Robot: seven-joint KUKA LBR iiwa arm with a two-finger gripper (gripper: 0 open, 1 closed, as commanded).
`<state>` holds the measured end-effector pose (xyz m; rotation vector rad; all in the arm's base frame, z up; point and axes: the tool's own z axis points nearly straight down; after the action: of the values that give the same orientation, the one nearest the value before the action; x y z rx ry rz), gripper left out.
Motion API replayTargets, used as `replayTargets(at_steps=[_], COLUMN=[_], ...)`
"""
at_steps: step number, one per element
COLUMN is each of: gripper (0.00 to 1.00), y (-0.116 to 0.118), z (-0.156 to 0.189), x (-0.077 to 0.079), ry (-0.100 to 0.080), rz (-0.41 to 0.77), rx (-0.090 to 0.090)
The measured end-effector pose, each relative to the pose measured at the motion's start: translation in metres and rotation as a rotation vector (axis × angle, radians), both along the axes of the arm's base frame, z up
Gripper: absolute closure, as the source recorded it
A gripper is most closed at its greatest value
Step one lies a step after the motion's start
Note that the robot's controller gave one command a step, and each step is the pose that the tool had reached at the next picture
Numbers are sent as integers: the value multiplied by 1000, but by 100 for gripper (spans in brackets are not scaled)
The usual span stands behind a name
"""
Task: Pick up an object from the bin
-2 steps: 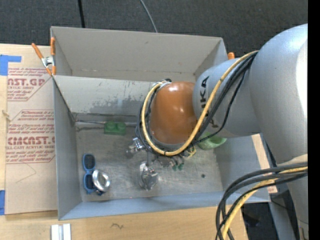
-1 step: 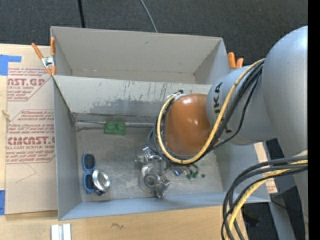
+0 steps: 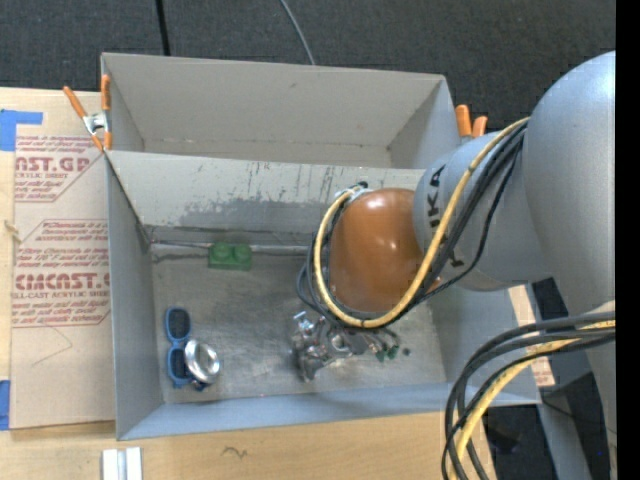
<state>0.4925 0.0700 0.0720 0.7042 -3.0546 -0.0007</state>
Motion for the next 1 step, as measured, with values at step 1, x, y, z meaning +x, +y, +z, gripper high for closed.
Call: replayTargets(at_steps=[1], gripper=[100], y=[26], z=[0], x=[19], ry=[5], rz=[133], rx=[-7])
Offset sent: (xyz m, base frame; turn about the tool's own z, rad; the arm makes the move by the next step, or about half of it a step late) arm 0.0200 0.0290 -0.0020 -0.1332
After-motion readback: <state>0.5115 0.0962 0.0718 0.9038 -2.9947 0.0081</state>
